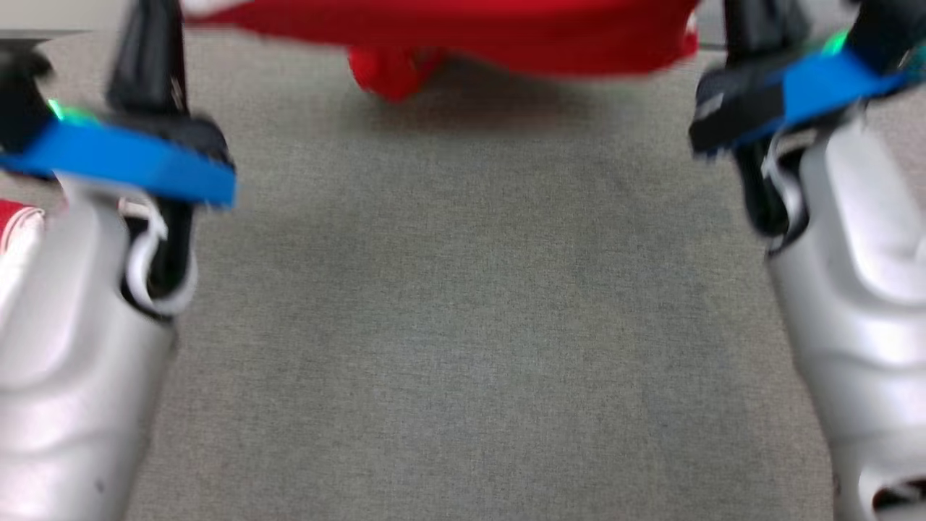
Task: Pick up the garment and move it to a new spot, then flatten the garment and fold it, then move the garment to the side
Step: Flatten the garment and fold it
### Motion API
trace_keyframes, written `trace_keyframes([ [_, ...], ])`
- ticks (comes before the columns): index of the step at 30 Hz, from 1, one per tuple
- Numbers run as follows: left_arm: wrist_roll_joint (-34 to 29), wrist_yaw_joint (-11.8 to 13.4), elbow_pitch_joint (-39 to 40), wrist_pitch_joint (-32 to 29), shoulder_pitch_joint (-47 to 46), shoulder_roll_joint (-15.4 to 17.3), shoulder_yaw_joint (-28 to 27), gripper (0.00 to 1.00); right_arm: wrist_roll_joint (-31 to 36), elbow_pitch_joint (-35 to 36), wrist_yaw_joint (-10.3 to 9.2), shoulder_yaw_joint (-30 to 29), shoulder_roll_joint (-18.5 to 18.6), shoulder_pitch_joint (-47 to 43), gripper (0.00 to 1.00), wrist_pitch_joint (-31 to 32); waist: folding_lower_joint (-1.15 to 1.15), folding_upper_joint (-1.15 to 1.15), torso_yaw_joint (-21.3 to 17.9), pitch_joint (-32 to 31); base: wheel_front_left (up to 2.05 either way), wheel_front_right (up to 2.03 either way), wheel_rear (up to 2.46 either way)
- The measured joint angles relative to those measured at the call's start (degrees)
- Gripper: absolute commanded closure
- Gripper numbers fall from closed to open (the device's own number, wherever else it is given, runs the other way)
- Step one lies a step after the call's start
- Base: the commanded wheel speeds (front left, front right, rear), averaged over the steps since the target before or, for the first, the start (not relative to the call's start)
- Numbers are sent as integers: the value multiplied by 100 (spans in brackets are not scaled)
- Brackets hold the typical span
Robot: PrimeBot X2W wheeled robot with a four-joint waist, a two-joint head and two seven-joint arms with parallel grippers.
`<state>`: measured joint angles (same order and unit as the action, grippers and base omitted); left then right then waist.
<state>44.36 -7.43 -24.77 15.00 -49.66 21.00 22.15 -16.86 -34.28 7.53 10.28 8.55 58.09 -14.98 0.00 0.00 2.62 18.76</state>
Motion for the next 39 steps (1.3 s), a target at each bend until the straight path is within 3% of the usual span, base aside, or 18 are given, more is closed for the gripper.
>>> trace_keyframes([
  [3, 62, -1, 3, 0, 1257, -287, -162, 100, -355, 192, 0, 151, 13, -1207, 100, 0, 0, 0, 49, -218, 0, 0, 0],
  [10, 64, -16, 60, -2, 3131, -736, -479, 100, -878, 631, 2, 223, 76, -3283, 100, 3, -1, 0, 111, -778, 0, 0, 0],
  [16, -148, -19, 219, -3, 4400, -1038, -813, 100, -1215, 1070, 5, 154, 46, -4583, 100, 3, -2, 0, 104, -1337, 0, 0, 0],
  [23, -324, -19, 455, -2, 5506, -1189, -799, 100, -1456, 1484, 5, 148, 59, -5790, 100, 3, -3, 0, 12, -1845, 0, 0, 0],
  [31, -452, -18, 780, -1, 5710, -1244, -797, 100, -1516, 1797, 3, 122, 123, -6176, 100, 2, -1, 0, -91, -1868, 0, 0, 0],
  [34, -442, -16, 758, -2, 5391, -1112, -619, 100, -1526, 1809, 1, 116, 77, -6066, 100, 2, -2, 0, -145, -1751, 0, 0, 0],
  [39, -393, -15, 647, 2, 3982, -680, -240, 100, -1539, 1696, 0, 85, -101, -5352, 100, -2, 1, 0, -312, -1292, 0, 0, 0],
])
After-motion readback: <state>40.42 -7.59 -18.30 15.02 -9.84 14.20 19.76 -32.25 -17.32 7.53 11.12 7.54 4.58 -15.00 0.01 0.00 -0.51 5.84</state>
